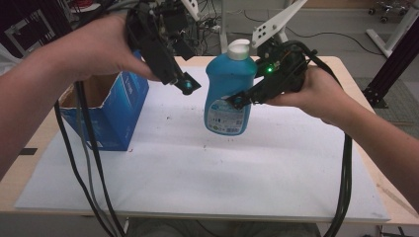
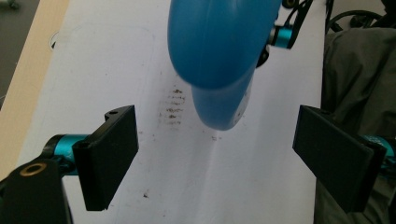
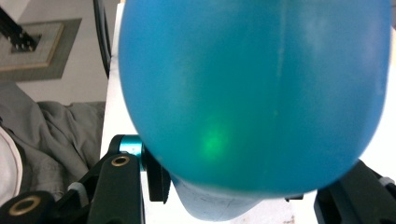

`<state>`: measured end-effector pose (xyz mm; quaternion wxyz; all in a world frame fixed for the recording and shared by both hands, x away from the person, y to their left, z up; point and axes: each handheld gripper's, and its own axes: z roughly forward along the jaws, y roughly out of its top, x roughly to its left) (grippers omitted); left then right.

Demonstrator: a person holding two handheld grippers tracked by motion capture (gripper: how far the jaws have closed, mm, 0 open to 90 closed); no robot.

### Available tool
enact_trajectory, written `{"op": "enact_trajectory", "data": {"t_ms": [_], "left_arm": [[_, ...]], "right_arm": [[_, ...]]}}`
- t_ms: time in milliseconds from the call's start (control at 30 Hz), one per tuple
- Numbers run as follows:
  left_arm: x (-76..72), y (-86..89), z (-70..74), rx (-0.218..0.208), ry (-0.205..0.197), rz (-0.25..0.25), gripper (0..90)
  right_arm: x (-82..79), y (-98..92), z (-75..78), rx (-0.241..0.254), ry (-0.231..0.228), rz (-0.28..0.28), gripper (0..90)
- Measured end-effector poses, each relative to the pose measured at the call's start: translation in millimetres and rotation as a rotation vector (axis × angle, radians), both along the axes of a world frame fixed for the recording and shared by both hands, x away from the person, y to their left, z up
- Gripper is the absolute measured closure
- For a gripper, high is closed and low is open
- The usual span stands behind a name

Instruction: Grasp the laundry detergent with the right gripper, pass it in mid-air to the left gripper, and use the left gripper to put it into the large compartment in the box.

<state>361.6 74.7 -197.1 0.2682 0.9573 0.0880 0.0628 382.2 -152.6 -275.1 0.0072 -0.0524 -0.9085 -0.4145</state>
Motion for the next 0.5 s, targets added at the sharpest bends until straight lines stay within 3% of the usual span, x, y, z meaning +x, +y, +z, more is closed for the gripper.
{"op": "enact_trajectory", "data": {"t_ms": [267,500], "left_arm": [[6.5,-14.1,12.9,0.027,0.034,-0.043,14.3],[6.9,-25.4,14.7,0.062,0.058,-0.074,14.3]], "right_arm": [[-2.7,19.6,12.0,-0.041,-0.052,0.087,47.3],[-6.3,31.8,17.3,-0.06,-0.067,0.118,47.3]]}}
